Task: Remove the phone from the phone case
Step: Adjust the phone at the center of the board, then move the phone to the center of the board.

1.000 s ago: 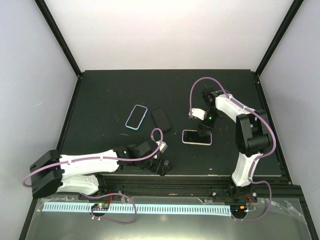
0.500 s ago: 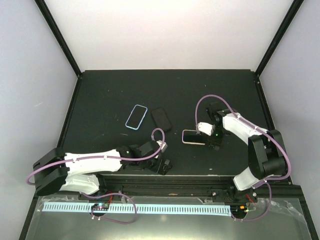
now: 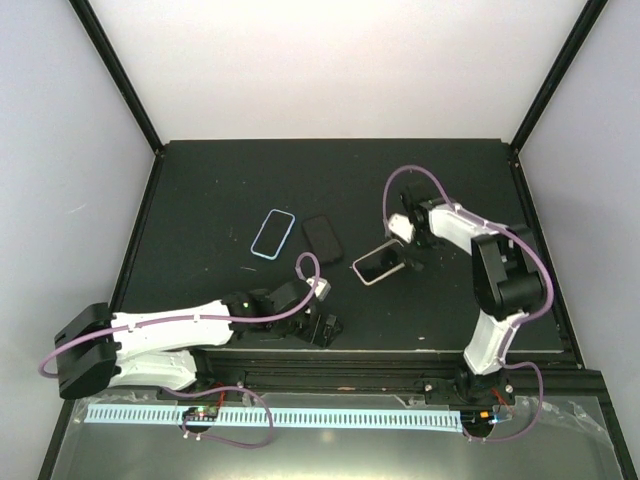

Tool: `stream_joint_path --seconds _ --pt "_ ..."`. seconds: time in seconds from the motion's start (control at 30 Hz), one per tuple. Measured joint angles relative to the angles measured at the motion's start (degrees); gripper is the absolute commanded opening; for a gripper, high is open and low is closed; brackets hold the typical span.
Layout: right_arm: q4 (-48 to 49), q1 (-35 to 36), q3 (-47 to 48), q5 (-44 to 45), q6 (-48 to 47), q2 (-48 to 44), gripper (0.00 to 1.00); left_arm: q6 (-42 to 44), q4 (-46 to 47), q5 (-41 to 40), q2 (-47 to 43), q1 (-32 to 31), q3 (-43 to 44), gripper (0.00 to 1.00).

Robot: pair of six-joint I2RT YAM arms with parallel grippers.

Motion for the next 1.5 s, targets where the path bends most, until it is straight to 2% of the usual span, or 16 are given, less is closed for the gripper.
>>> stream_joint_path --seconds 0.13,0.23,0.37,0.47,0.7,0.83,1.0,1.17,1.3,1.5 --pt "4.13 -0.02 12.17 -1.44 5.99 6.78 1.0 -0.13 -1.05 -0.98 -2.73 0.0 -0.04 0.99" --pt "5.16 -0.02 16.87 -5.27 10.08 7.23 1.0 -0.11 -2.89 -2.32 -3.56 0.0 0.0 0.99" --pt "4.55 -0.26 16.37 -9.18 14.01 2.6 1.0 0.5 -7.13 -5.99 -2.99 0.11 2.01 0.99" --pt "2.75 -1.33 12.5 -12.39 16.98 -5.99 1.0 2.08 -10.08 -8.26 -0.02 1.09 7.06 0.99" --pt "3.21 -8.07 2.34 -21.27 27.45 -35.93 1.0 8.15 -16.85 -9.99 17.38 6.86 30.23 0.99" --pt "5.92 -14.25 -6.03 -27.04 32.76 -46.42 1.0 13.03 -21.35 -9.97 28.5 9.16 42.27 0.99" --pt "10.1 -17.77 -17.57 -31.58 36.26 -48.76 1.0 18.71 -25.14 -9.79 42.88 9.81 56.3 0.99" --pt "10.99 -18.56 -20.7 -33.0 36.89 -48.81 1.0 23.15 -28.74 -9.73 55.8 10.23 68.48 0.99" --pt "13.22 -18.71 -20.63 -34.05 36.89 -49.24 1.0 24.98 -30.73 -8.59 61.77 11.04 74.14 0.99" --pt "13.9 -18.73 -20.61 -34.84 36.87 -49.4 1.0 26.86 -32.13 -5.99 65.55 13.57 77.68 0.99"
